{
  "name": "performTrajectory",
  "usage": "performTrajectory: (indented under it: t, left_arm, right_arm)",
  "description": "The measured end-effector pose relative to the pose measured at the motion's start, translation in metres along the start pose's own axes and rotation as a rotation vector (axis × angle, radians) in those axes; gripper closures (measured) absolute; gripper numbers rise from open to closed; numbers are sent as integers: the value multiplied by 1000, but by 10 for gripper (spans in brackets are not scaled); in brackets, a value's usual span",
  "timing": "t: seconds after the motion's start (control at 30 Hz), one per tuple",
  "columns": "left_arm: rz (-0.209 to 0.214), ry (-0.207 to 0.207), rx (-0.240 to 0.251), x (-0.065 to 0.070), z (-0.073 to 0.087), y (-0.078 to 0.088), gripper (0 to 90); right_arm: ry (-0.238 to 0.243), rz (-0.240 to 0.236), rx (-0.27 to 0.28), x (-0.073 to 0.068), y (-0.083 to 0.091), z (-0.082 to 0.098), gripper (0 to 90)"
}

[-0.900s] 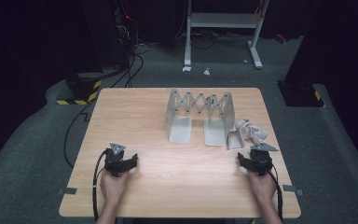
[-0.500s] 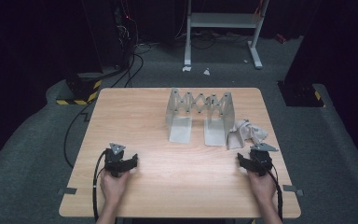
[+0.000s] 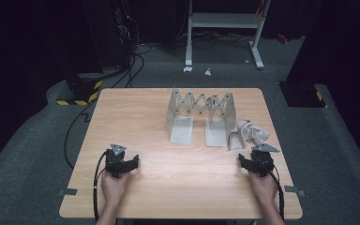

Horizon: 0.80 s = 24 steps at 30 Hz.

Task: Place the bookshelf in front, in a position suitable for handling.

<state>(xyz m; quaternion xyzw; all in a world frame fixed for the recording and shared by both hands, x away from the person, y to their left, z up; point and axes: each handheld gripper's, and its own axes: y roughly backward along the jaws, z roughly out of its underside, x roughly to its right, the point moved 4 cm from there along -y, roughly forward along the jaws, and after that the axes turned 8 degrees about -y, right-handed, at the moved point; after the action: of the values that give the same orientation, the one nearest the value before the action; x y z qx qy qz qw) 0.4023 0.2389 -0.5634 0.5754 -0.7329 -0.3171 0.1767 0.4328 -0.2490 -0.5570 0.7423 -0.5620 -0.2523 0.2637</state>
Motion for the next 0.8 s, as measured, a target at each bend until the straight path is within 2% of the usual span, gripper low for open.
performTrajectory:
  t: [0.17,0.3,0.53,0.7,0.8]
  left_arm:
    - [8,-2,4,1,0,0,252]
    - [36,-30,9,3,1,1,248]
    - [40,-30,1,3,-1,0,228]
    - [43,-29,-14,3,-3,1,272]
    - [55,-27,-20,4,-5,1,283]
  right_arm:
    - [0,-1,-1,0,0,0,374]
    - [3,-2,0,0,0,0,374]
    - [4,-1,1,0,0,0,375]
    - [-6,-1,-7,0,1,0,394]
    - [-20,-17,-12,0,3,0,405]
